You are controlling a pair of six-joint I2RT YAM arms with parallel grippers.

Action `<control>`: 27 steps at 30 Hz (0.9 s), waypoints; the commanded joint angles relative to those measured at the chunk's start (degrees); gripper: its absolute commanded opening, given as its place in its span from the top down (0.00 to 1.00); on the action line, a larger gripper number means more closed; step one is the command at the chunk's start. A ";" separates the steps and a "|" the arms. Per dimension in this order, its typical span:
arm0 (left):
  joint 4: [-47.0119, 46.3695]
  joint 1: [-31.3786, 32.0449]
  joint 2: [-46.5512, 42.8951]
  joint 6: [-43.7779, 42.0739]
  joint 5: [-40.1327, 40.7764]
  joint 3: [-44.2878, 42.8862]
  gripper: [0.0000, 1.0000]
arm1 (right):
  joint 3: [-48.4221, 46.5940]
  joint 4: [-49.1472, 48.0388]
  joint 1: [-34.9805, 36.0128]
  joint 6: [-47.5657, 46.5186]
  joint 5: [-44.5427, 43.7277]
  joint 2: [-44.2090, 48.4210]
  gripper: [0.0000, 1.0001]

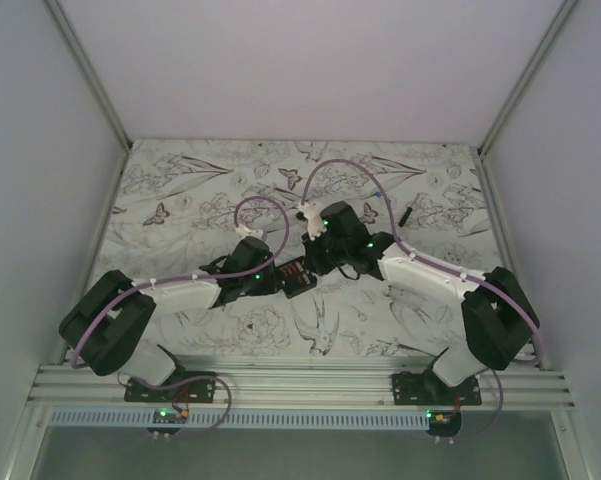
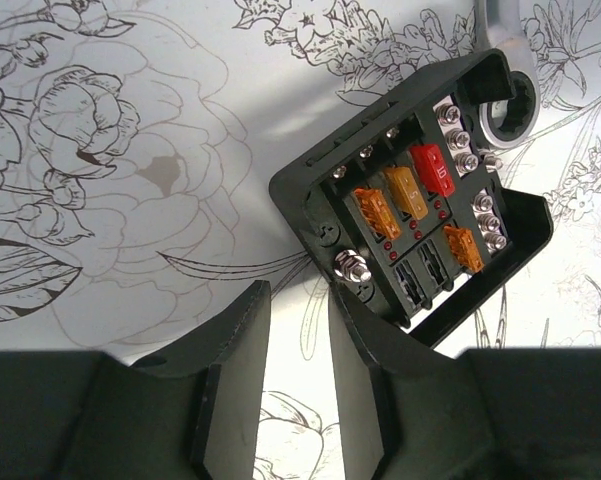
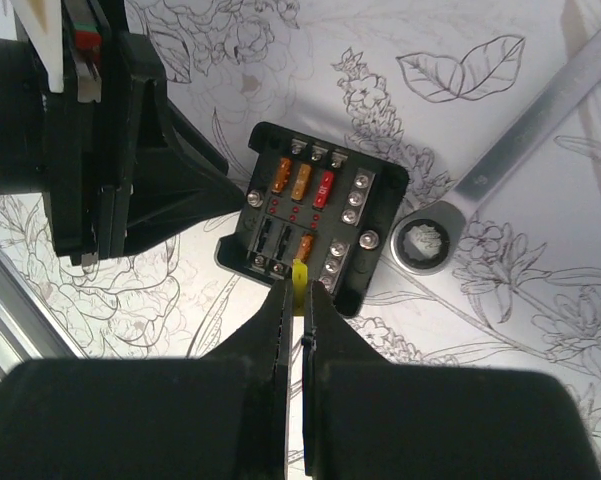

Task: Snap on the fuse box
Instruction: Install the fuse at the fuse box base.

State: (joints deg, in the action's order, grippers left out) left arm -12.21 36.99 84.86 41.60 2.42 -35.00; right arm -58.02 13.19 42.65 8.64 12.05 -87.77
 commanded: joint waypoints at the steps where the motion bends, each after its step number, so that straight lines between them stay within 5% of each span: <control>1: 2.43 0.00 1.16 1.88 -2.56 0.31 0.65 | -3.25 3.77 3.82 2.72 -6.03 -3.32 1.00; 8: 4.07 -4.81 -8.51 3.17 -4.96 5.73 0.48 | -5.36 6.51 9.01 6.84 -14.49 -7.13 1.00; 17: 18.05 -14.75 -21.30 0.53 -4.70 6.18 0.26 | -9.38 8.86 12.18 9.53 -21.60 -10.99 1.00; 27: 23.45 -23.28 -27.33 -3.28 -4.73 7.58 0.02 | -14.35 12.21 14.26 11.11 -26.71 -15.59 1.00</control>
State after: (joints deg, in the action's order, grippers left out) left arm 7.11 15.49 58.37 41.04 -2.31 -28.49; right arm -69.32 23.46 55.77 18.11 -10.63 -102.06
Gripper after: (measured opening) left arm 0.959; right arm 0.028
